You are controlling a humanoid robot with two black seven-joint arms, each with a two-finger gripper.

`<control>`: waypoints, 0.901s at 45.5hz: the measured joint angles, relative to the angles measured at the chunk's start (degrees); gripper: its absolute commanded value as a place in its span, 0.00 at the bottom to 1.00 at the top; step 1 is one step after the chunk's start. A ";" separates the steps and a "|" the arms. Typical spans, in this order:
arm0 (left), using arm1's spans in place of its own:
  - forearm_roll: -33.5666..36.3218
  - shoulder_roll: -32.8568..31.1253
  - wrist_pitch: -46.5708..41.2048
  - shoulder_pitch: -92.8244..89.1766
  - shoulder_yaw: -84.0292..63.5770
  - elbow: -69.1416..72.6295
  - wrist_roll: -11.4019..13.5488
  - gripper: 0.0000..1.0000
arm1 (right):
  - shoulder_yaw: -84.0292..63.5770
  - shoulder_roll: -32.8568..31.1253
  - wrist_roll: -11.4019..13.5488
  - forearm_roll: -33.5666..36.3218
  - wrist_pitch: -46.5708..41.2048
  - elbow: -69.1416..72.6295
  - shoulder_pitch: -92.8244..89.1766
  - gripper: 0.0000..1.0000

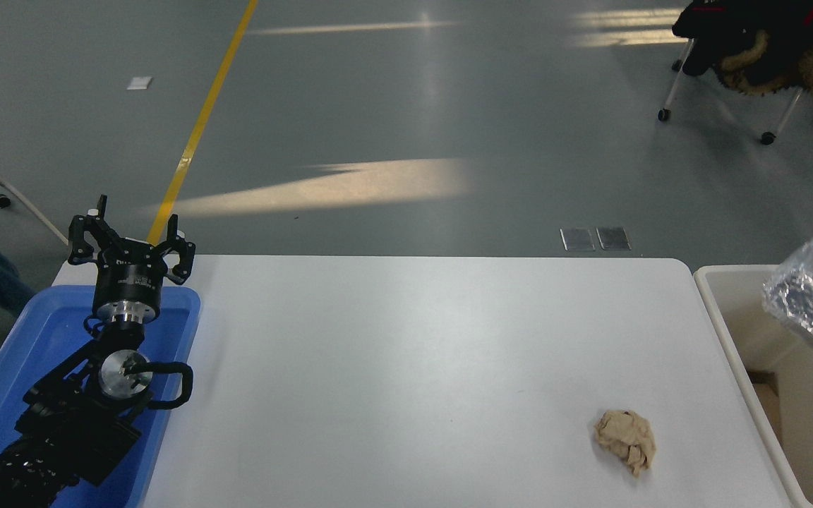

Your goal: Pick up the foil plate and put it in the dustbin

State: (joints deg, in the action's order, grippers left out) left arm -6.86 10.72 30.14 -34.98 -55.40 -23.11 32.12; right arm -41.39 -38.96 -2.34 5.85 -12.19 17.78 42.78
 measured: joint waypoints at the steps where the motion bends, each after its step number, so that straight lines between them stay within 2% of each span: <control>1: 0.01 0.00 0.00 0.00 0.00 0.00 0.00 0.99 | 0.41 0.65 0.07 0.07 0.16 -1.23 -1.06 0.00; 3: 0.00 0.00 0.00 0.00 0.00 0.00 0.00 0.99 | 1.26 2.20 0.41 0.20 0.68 -3.80 -3.47 0.03; 6: 0.02 0.00 0.00 0.00 -0.02 0.00 -0.01 0.99 | 2.21 4.09 1.20 0.35 1.42 -6.46 -6.16 0.53; 8: 0.00 0.00 0.00 0.00 -0.03 0.00 0.00 0.99 | 2.64 4.96 1.81 0.43 1.83 -7.73 -7.39 0.78; 10: 0.00 0.00 0.00 0.00 -0.04 0.00 -0.01 0.99 | 3.09 5.98 2.57 0.51 2.33 -8.92 -8.60 0.97; 11: 0.00 0.00 0.00 0.00 -0.04 0.00 -0.01 0.99 | 3.25 6.39 2.88 0.54 2.57 -9.37 -9.05 1.00; 19: 0.00 0.00 0.00 0.00 -0.04 -0.01 -0.02 0.99 | 4.16 8.62 4.38 0.99 4.64 -11.78 -11.08 1.00; 31: 0.03 0.00 0.00 -0.08 0.02 -0.04 -0.05 0.99 | 4.49 9.59 5.03 1.39 5.18 -12.12 -9.13 1.00; 41: 0.10 0.00 0.00 -0.11 0.09 -0.07 -0.09 0.99 | 2.30 1.73 4.53 -0.24 5.15 1.47 0.58 1.00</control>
State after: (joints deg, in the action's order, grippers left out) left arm -6.76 10.72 30.14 -35.09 -55.32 -23.19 32.02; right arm -39.09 -37.23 2.19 5.61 -7.04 19.26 43.36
